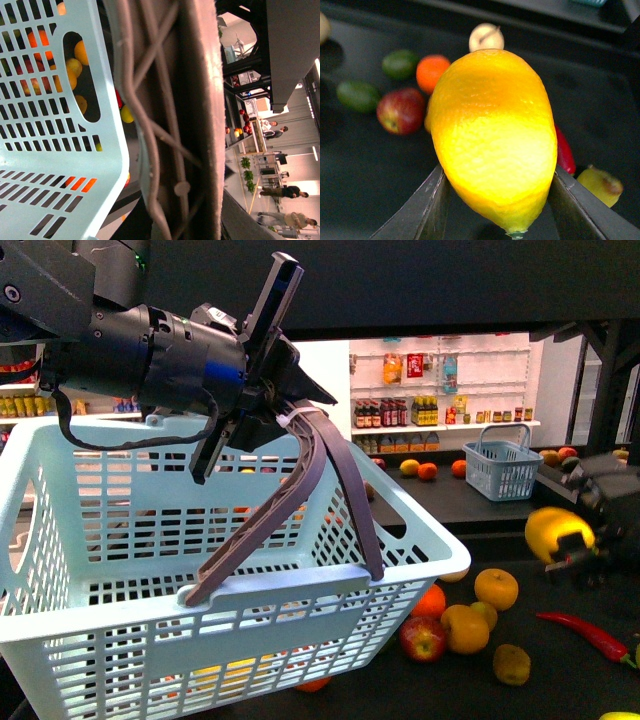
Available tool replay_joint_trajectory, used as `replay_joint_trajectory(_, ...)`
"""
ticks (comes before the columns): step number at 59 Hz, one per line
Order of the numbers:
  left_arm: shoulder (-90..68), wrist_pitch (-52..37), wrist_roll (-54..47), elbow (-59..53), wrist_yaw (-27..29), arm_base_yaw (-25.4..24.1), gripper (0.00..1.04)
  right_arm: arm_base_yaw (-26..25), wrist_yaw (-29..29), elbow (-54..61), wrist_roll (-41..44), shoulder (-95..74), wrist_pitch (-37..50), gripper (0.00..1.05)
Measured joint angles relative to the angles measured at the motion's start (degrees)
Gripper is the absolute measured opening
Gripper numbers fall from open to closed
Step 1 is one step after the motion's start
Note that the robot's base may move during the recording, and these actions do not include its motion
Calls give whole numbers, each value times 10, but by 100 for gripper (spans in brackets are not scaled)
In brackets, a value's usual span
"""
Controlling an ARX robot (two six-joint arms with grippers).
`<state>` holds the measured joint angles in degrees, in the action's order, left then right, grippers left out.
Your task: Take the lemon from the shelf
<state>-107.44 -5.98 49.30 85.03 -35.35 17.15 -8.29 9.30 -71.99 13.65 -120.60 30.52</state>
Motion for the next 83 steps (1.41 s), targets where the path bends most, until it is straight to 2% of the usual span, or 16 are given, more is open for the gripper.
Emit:
replay_joint_trajectory(6,0,0,0,0,0,0,12,3,41,25,-38,71,-11,49)
replay_joint_trajectory(17,0,0,0,0,0,0,12,36,152,63,-138,176,-46,49)
replay_joint_trajectory(26,0,0,0,0,0,0,12,78,195,70,-191,200,-54,49)
replay_joint_trajectory(36,0,0,0,0,0,0,12,122,197,70,-216,197,-58,49)
replay_joint_trajectory(52,0,0,0,0,0,0,11,179,169,65,-219,143,-59,49)
replay_joint_trajectory(70,0,0,0,0,0,0,11,204,127,46,-218,110,-64,49)
replay_joint_trajectory(71,0,0,0,0,0,0,11,205,126,45,-217,110,-64,49)
replay_joint_trajectory(76,0,0,0,0,0,0,11,205,119,42,-218,110,-59,68)
replay_joint_trajectory(83,0,0,0,0,0,0,11,200,111,34,-220,111,-58,85)
